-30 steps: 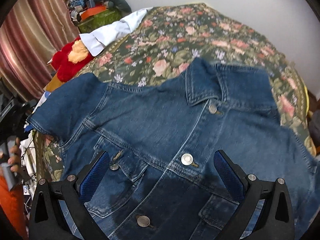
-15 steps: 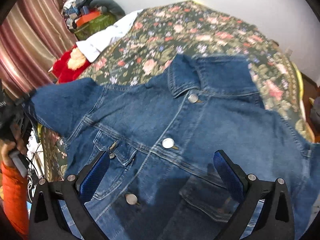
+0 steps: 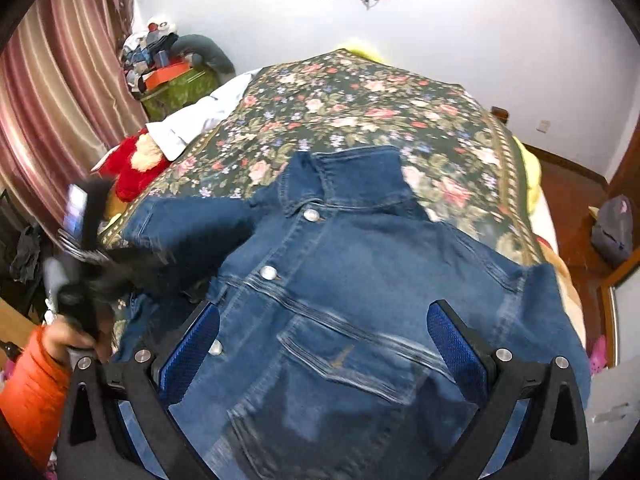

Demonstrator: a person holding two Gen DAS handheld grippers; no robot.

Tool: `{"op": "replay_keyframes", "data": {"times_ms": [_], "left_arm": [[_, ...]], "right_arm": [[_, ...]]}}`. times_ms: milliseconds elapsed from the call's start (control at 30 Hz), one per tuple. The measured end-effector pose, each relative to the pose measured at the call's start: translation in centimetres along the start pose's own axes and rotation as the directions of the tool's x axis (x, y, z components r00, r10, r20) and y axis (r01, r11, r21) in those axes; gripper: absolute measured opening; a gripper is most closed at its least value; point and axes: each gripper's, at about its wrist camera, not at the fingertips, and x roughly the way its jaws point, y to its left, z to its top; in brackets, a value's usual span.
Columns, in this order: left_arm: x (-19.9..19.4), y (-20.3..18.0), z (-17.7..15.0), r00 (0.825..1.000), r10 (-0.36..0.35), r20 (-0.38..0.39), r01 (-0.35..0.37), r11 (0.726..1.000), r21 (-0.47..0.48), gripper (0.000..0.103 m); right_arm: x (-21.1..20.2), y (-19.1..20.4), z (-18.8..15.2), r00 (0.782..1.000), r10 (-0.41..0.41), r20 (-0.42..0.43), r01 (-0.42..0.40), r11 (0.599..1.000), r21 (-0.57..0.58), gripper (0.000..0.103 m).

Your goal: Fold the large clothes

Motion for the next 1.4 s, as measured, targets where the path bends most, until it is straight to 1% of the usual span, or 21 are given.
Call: {"op": "replay_keyframes", "data": {"times_ms": [33, 100, 167, 233, 300, 433, 533, 667, 767, 833, 867, 900, 967, 1000, 1033, 1067, 1100, 1167, 1233, 1267, 1400], "left_arm": [[0.8, -0.1, -0.5, 0.999, -0.017, -0.035, 0.016, 1.000, -0.023, 0.023], [0.4, 0.4, -1.2, 0.998, -0.054, -0.040, 0.052, 0.997, -0.057, 0.026], [-1.1, 1.2, -1.2, 0.997, -0.069, -0.032, 0.066, 0.994, -0.082, 0.040], [-4.1, 2.4, -1.4, 0.995, -0.085, 0.045, 0.089, 0.992, -0.089, 0.056], [-6.4, 3.7, -1.5, 0.991, -0.080, 0.106, 0.091, 0.991, -0.099, 0.065], [-8.8, 8.5, -0.6, 0.978, -0.054, 0.203, 0.095, 0.976, -0.197, 0.073], [-7.9, 13.3, 0.0, 0.981, -0.017, 0.192, 0.081, 0.940, -0.330, 0.073], [-5.0, 18.3, -0.1, 0.984, -0.077, 0.163, 0.149, 0.855, -0.497, 0.072], [-2.9, 19.4, 0.3, 0.969, -0.141, 0.203, 0.231, 0.804, -0.548, 0.071], [-2.8, 19.7, 0.6, 0.961, -0.152, 0.231, 0.258, 0.794, -0.551, 0.071], [-2.7, 19.6, 1.1, 0.958, -0.154, 0.242, 0.265, 0.795, -0.545, 0.071], [-2.5, 19.4, 1.6, 0.959, -0.143, 0.244, 0.257, 0.802, -0.539, 0.065], [-1.8, 19.1, 2.9, 0.974, -0.071, 0.215, 0.177, 0.833, -0.525, 0.041], [-1.5, 18.6, 3.6, 0.982, -0.014, 0.187, 0.109, 0.855, -0.507, 0.026], [-1.4, 18.0, 4.3, 0.985, 0.053, 0.163, 0.032, 0.877, -0.480, 0.021], [-1.5, 16.9, 4.9, 0.982, 0.111, 0.156, -0.032, 0.897, -0.441, 0.019], [-1.9, 15.4, 5.4, 0.975, 0.155, 0.159, -0.081, 0.916, -0.394, 0.012], [-3.4, 12.7, 6.2, 0.958, 0.205, 0.199, -0.138, 0.942, -0.305, 0.011], [-5.5, 9.4, 7.0, 0.939, 0.211, 0.271, -0.155, 0.964, -0.215, 0.010], [-6.9, 7.2, 7.5, 0.930, 0.188, 0.316, -0.143, 0.977, -0.161, 0.009], [-11.6, -0.8, 8.8, 0.902, 0.043, 0.429, -0.055, 0.998, 0.016, 0.008]], "right_arm": [[-0.2, -0.5, -0.4, 1.000, -0.005, 0.002, 0.005, 1.000, 0.005, 0.103], [-0.4, -1.5, -0.8, 1.000, -0.014, 0.000, 0.014, 1.000, 0.021, 0.103], [-0.4, -2.4, -1.0, 1.000, -0.022, -0.010, 0.022, 0.999, 0.039, 0.103], [-0.1, -2.8, -0.9, 1.000, -0.025, -0.017, 0.026, 0.998, 0.053, 0.103], [0.2, -2.7, -0.6, 1.000, -0.021, -0.019, 0.022, 0.998, 0.063, 0.103], [0.8, -1.5, 0.2, 1.000, -0.007, -0.007, 0.007, 0.998, 0.058, 0.103], [1.1, -0.2, 0.7, 1.000, 0.008, 0.004, -0.009, 0.999, 0.041, 0.103], [1.5, 1.4, 1.0, 1.000, 0.005, 0.010, -0.005, 1.000, -0.009, 0.103], [2.0, 1.8, 1.0, 1.000, -0.015, 0.007, 0.015, 0.999, -0.040, 0.103], [2.4, 1.8, 1.1, 1.000, -0.024, 0.000, 0.024, 0.999, -0.045, 0.103], [2.7, 1.7, 1.1, 1.000, -0.025, -0.006, 0.025, 0.999, -0.044, 0.103], [2.9, 1.7, 1.1, 1.000, -0.028, -0.011, 0.027, 0.999, -0.042, 0.103], [3.4, 1.3, 1.1, 0.999, -0.036, -0.022, 0.035, 0.999, -0.030, 0.103], [3.5, 1.0, 1.0, 0.999, -0.036, -0.026, 0.036, 0.999, -0.022, 0.103], [3.7, 0.6, 1.0, 0.999, -0.035, -0.030, 0.034, 0.999, -0.013, 0.103], [3.7, 0.3, 0.9, 0.999, -0.035, -0.033, 0.035, 0.999, -0.005, 0.103], [3.7, 0.0, 0.9, 0.999, -0.036, -0.034, 0.036, 0.999, 0.001, 0.103], [3.5, -0.7, 0.8, 0.999, -0.042, -0.032, 0.042, 0.999, 0.011, 0.103], [3.0, -1.6, 0.7, 0.998, -0.050, -0.025, 0.050, 0.998, 0.026, 0.103], [2.8, -2.0, 0.7, 0.999, -0.048, -0.020, 0.049, 0.998, 0.036, 0.103], [1.1, -3.9, 0.2, 0.999, -0.034, 0.015, 0.033, 0.996, 0.085, 0.103]]}}
